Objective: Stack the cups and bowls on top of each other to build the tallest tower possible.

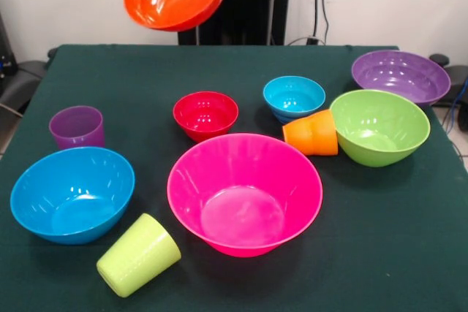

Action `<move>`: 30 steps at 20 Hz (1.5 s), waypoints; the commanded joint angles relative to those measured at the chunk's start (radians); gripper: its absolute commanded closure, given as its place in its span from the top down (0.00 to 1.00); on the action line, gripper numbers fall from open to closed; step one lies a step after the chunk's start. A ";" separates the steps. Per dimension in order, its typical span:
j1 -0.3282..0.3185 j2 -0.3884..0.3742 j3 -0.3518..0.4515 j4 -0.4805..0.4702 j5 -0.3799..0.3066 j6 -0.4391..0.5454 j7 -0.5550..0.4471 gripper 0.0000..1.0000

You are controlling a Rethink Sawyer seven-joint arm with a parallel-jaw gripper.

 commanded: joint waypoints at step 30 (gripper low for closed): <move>0.163 0.291 0.044 -0.418 -0.042 0.229 -0.047 0.00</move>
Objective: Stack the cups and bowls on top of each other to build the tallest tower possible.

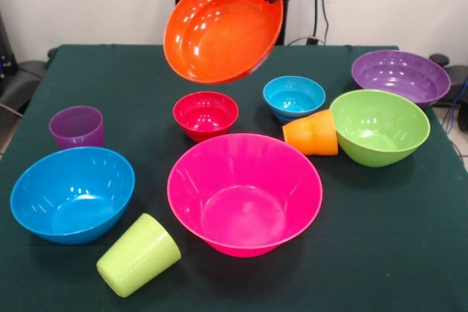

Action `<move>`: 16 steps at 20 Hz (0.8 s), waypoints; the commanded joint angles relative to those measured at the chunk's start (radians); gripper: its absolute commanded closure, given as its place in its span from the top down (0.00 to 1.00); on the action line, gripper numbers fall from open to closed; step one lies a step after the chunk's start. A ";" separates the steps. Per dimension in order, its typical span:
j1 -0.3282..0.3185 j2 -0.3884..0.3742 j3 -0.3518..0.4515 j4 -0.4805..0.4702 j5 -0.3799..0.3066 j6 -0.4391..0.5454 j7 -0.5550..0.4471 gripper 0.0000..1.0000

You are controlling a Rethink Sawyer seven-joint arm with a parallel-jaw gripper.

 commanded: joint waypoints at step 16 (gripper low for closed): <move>0.034 0.067 -0.003 -0.099 -0.045 0.108 -0.050 1.00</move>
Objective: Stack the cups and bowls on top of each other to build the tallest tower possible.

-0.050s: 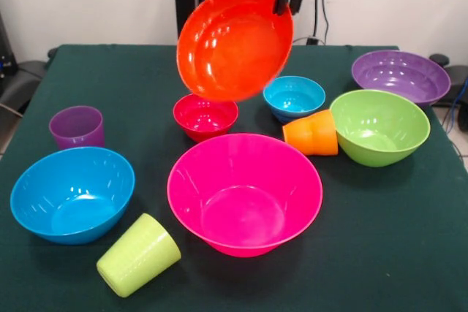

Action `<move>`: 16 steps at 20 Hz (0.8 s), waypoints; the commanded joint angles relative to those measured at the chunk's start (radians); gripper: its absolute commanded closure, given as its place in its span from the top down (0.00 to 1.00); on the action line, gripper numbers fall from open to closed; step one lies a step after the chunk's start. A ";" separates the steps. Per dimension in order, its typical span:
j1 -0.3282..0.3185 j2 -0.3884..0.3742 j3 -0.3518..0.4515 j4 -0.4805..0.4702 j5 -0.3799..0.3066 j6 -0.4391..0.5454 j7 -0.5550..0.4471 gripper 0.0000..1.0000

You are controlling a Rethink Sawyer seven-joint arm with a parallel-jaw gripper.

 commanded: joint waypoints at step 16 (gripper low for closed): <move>0.017 -0.030 -0.021 -0.032 -0.036 0.085 -0.009 1.00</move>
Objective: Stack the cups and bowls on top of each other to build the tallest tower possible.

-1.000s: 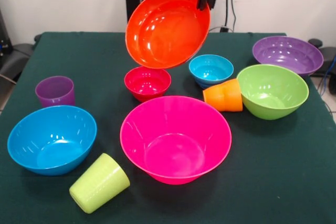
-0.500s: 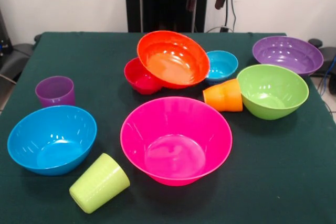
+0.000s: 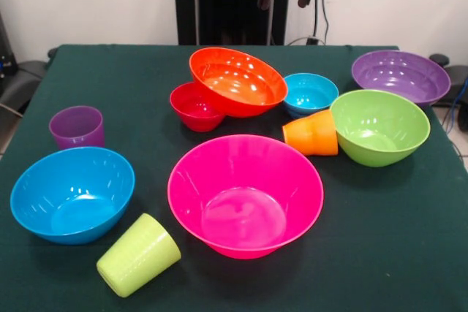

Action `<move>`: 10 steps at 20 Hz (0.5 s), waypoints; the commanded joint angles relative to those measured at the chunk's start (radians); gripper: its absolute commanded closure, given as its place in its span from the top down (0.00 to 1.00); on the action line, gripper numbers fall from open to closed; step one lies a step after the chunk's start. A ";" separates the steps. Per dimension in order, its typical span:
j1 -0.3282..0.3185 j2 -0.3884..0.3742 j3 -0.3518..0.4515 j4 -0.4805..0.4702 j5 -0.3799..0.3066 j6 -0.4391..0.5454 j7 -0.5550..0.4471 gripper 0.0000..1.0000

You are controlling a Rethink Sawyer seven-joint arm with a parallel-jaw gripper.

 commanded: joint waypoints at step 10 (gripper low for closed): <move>0.005 -0.052 -0.025 0.046 -0.026 -0.003 -0.004 1.00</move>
